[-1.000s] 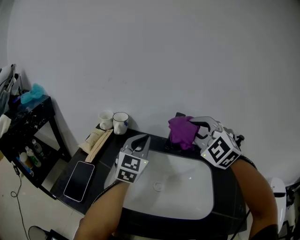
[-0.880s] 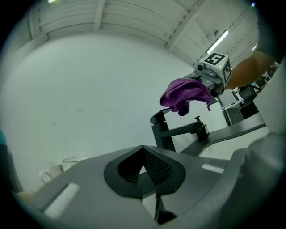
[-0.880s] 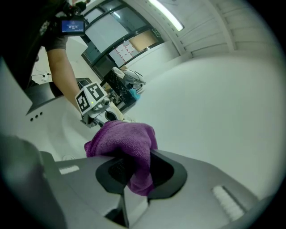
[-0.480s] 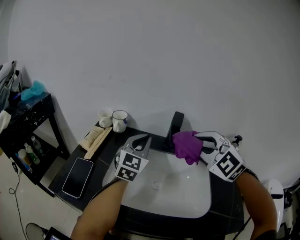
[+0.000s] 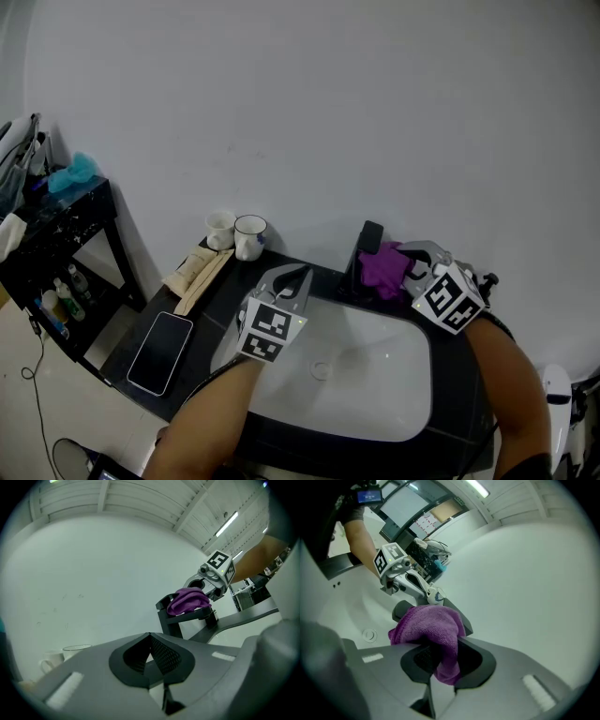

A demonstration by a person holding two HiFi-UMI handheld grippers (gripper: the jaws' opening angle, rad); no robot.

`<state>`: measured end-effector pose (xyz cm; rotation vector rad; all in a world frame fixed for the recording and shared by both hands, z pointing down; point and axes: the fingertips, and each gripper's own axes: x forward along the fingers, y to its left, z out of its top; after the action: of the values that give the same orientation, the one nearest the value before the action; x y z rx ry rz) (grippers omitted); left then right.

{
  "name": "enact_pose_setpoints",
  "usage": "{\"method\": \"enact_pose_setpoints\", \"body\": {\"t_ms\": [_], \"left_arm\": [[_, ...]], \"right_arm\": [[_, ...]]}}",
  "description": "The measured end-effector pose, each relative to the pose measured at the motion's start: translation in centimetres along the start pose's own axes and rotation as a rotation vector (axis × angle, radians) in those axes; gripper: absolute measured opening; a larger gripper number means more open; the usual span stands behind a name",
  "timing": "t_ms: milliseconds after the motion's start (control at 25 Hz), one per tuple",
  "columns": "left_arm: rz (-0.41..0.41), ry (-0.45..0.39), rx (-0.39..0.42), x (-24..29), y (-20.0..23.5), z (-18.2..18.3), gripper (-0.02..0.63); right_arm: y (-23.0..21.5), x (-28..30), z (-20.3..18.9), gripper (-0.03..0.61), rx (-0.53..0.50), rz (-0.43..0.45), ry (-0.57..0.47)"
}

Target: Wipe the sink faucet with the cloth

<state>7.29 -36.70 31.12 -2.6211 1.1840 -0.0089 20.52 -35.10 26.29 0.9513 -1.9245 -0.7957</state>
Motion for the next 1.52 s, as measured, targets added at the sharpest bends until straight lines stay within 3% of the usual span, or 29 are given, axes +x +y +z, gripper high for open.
{"method": "enact_pose_setpoints", "body": {"t_ms": [320, 920, 1240, 1520], "left_arm": [[-0.003, -0.002, -0.005, 0.1, 0.0, 0.0, 0.017], [-0.003, 0.05, 0.012, 0.2, -0.1, -1.2, 0.018], [-0.049, 0.051, 0.03, 0.4, -1.7, -1.1, 0.018], [-0.051, 0.052, 0.043, 0.5, -1.9, -1.1, 0.017]], "right_arm": [[1.4, -0.1, 0.7, 0.074, -0.025, 0.026, -0.015], [8.4, -6.3, 5.6, 0.074, -0.092, 0.102, -0.099], [9.7, -4.2, -2.5, 0.075, -0.015, 0.021, 0.026], [6.5, 0.0, -3.1, 0.075, 0.099, -0.052, -0.015]]}}
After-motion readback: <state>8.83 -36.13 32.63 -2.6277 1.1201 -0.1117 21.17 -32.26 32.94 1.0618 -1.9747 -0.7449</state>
